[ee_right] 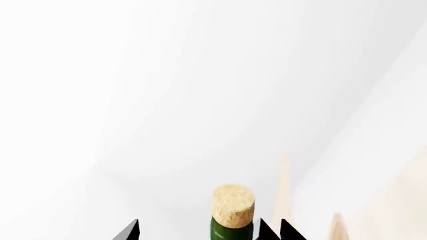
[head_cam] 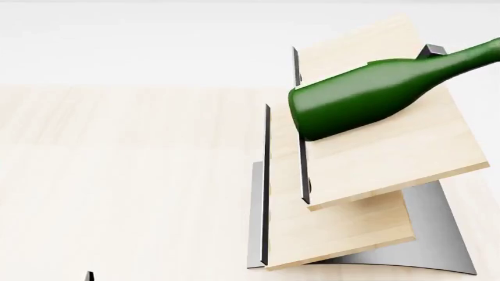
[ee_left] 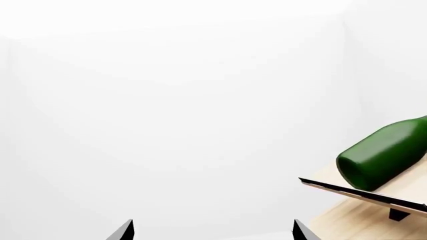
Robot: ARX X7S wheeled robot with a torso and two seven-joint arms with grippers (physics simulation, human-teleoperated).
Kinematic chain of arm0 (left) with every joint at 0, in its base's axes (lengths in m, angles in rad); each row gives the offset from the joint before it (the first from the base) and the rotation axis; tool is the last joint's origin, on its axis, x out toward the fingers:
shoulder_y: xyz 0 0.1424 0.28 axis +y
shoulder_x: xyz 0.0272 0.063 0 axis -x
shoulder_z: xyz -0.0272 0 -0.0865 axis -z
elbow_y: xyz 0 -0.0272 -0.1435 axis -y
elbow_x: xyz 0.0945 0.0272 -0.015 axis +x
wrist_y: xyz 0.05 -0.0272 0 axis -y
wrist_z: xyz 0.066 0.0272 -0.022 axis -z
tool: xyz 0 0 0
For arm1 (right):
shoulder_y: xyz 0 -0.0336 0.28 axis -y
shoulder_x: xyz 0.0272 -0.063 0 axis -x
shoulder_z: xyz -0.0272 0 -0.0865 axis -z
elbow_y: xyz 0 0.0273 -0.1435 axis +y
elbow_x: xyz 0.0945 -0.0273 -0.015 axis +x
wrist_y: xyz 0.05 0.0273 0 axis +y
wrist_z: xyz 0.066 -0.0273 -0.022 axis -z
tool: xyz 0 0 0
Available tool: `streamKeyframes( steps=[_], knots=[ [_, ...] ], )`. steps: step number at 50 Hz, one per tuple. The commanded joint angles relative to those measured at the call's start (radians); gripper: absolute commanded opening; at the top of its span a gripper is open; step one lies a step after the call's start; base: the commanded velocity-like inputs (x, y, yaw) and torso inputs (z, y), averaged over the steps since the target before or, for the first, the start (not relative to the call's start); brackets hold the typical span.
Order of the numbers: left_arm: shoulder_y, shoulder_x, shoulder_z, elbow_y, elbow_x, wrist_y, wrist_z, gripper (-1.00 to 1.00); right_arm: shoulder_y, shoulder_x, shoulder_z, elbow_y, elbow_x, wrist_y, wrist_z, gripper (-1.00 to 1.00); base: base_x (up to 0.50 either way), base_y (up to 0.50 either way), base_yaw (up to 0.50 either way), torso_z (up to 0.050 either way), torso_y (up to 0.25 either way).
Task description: Put the wine bottle on the wine rack.
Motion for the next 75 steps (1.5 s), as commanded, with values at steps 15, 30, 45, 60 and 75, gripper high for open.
streamKeyframes(
  steps=[15, 30, 45, 60, 75],
  knots=[
    [-0.003, -0.001, 0.006, -0.006, 0.003, 0.001, -0.004, 1.00, -0.348, 0.096, 0.169, -0.381, -0.120, -0.267, 0.115, 1.00, 0.00, 0.00, 0.00, 0.000, 0.000],
    [-0.001, -0.004, 0.010, -0.002, 0.004, 0.003, -0.006, 1.00, -0.579, 0.163, 0.318, -0.714, -0.386, -0.481, 0.340, 1.00, 0.00, 0.00, 0.00, 0.000, 0.000],
    [-0.005, -0.005, 0.012, -0.001, 0.004, 0.000, -0.007, 1.00, -0.729, 0.182, 0.449, -0.877, -0.707, -0.600, 0.489, 1.00, 0.00, 0.00, 0.00, 0.000, 0.000],
    [-0.005, -0.004, 0.021, -0.006, 0.009, 0.003, -0.009, 1.00, -0.996, 0.166, 0.776, -1.142, -0.930, -0.615, 0.657, 1.00, 0.00, 0.00, 0.00, 0.000, 0.000],
    [-0.002, -0.008, 0.021, -0.007, 0.008, 0.008, -0.013, 1.00, -1.208, -0.009, 1.143, -1.396, -0.835, -0.717, 0.569, 1.00, 0.00, 0.00, 0.00, 0.000, 0.000]
  ],
)
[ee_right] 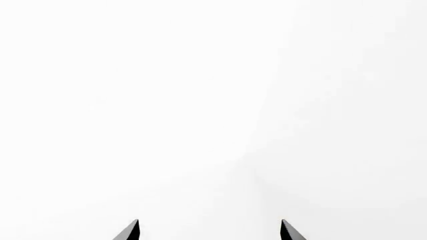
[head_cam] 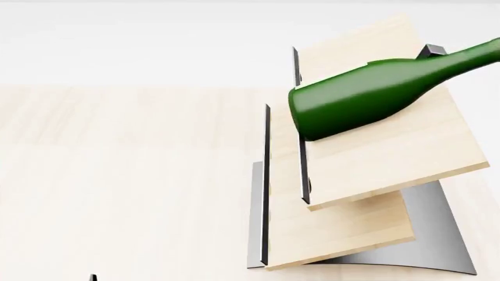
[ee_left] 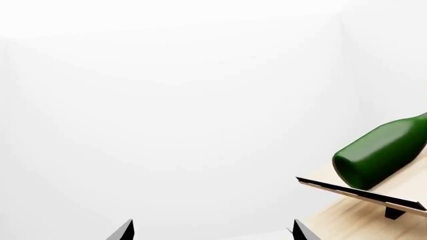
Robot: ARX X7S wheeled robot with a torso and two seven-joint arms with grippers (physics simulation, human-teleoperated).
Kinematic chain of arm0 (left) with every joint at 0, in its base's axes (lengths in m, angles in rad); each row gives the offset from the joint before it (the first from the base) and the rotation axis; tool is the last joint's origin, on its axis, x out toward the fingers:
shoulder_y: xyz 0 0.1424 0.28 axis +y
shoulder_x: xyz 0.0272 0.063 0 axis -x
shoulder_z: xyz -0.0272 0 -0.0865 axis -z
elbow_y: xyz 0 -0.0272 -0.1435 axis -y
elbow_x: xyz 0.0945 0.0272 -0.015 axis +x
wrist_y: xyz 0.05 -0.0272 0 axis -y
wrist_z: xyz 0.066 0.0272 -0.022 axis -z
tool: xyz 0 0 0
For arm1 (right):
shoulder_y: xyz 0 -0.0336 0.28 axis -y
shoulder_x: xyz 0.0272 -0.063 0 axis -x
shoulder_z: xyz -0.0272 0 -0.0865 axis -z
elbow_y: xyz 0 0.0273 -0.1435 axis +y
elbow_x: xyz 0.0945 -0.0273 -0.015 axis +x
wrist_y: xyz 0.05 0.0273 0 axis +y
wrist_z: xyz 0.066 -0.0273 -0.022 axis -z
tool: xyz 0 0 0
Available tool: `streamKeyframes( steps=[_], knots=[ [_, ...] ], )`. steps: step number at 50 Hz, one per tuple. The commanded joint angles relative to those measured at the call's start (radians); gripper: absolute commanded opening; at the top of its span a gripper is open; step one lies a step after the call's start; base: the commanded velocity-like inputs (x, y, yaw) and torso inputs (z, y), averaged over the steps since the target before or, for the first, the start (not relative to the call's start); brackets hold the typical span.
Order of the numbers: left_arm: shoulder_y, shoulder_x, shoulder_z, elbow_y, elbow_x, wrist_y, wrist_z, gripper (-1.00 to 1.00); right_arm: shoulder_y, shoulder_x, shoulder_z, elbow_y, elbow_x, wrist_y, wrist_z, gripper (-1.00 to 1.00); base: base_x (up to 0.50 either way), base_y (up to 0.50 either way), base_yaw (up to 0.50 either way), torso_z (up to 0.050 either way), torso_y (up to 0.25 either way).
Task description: Put the wine bottle on the wine rack.
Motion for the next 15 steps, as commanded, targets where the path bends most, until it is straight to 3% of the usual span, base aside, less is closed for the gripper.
streamKeyframes(
  steps=[1, 15],
  knots=[
    [0.000, -0.001, 0.003, -0.003, 0.001, 0.003, -0.002, 1.00, -0.149, -0.114, 0.245, -0.171, 0.031, -0.077, -0.045, 1.00, 0.00, 0.00, 0.00, 0.000, 0.000],
    [-0.001, -0.003, 0.005, -0.001, 0.001, 0.004, -0.004, 1.00, -0.190, -0.309, 0.342, -0.244, 0.189, -0.310, -0.271, 1.00, 0.00, 0.00, 0.00, 0.000, 0.000]
  ],
)
